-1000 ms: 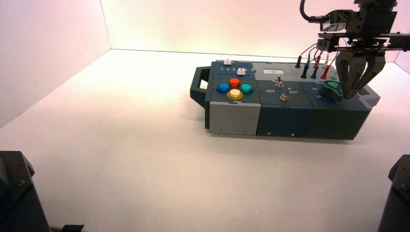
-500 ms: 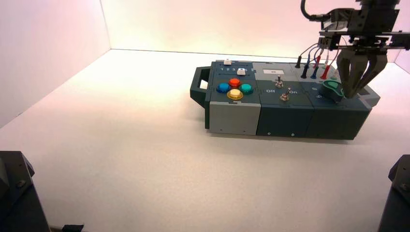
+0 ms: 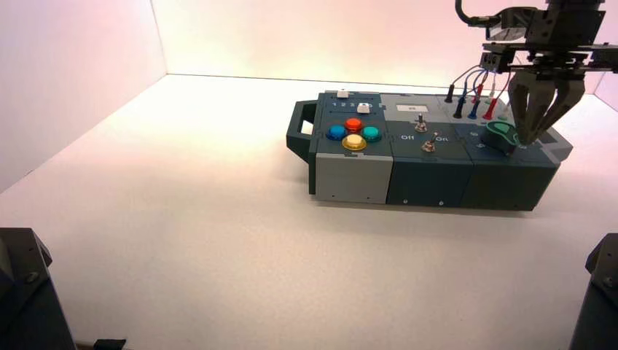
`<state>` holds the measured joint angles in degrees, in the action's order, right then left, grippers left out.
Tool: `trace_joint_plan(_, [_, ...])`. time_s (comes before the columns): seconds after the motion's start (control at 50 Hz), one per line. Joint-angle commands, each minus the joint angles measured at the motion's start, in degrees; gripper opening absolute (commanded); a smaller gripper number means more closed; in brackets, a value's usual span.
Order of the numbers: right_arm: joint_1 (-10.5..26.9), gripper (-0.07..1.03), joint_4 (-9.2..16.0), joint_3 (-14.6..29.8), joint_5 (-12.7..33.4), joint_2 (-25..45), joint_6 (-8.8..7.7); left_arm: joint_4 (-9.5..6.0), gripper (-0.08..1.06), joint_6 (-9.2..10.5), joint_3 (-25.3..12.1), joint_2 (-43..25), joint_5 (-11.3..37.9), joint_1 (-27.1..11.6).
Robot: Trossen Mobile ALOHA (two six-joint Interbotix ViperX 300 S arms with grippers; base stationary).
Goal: Turn the knob to position 5.
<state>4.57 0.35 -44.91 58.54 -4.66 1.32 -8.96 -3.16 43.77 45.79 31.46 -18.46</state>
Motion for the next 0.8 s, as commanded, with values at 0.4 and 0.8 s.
trace_joint_plan(0.4, [0.35, -0.02, 0.18, 1.05, -1.93, 2.02, -0.18, 0.09, -0.03, -0.35, -1.76, 0.26, -0.79, 0.26])
trace_joint_plan(0.8, [3.25, -0.02, 1.49, 1.05, -1.93, 1.93, 0.44, 0.09, -0.03, -0.35, -1.76, 0.26, -0.7, 0.26])
